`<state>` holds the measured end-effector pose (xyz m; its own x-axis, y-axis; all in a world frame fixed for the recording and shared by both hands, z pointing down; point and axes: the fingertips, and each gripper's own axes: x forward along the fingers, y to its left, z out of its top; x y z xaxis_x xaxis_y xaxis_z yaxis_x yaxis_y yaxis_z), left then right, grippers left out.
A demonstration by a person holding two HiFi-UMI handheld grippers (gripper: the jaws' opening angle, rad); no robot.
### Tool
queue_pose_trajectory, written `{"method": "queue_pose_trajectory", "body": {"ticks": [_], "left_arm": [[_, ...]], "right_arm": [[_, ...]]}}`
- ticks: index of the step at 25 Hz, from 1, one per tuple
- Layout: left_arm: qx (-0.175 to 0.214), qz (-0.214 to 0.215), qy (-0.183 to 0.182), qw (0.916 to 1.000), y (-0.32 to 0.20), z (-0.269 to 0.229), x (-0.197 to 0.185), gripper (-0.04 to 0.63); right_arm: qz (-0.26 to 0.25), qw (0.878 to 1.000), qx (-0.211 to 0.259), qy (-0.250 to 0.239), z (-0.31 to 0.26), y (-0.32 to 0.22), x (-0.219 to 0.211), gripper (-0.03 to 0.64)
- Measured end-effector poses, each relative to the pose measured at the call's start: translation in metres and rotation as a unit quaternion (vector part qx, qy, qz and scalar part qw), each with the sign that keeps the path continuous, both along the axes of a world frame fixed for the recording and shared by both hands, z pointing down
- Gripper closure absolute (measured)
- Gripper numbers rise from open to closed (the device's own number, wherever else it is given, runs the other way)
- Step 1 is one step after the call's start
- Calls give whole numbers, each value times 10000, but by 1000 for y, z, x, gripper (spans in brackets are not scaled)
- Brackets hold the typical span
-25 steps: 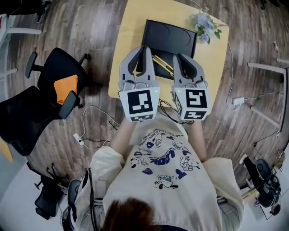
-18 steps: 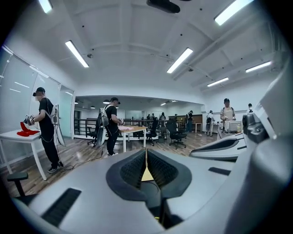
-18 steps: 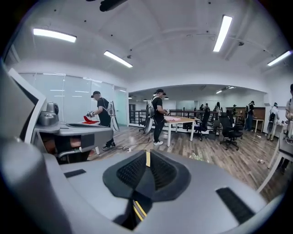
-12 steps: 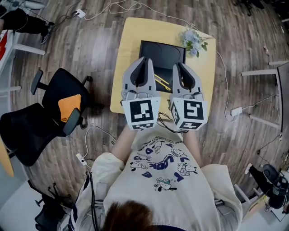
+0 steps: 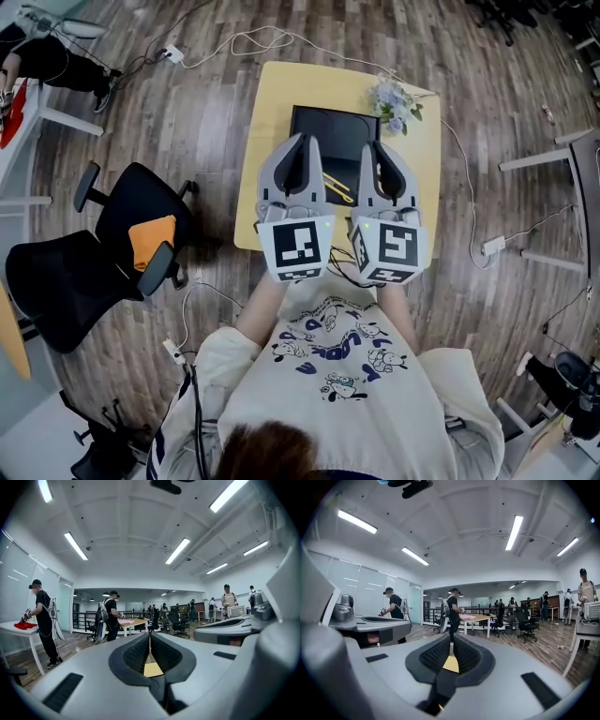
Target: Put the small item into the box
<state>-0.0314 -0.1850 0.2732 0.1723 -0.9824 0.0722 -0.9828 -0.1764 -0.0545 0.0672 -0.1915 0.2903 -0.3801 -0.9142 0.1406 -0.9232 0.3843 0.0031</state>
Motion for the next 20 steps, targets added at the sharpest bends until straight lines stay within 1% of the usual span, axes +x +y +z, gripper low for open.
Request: {"method": "queue_pose_trajectory", "body": {"ticks": [12,20], "left_arm": [[155,107,-14,9998,16,-9,8,572],[177,103,-30,9998,21,-12,10,572]], "right_arm": [[122,9996,220,-127,-10,15,2,575],[134,9994,275,-142,-13,19,3,575]]}}
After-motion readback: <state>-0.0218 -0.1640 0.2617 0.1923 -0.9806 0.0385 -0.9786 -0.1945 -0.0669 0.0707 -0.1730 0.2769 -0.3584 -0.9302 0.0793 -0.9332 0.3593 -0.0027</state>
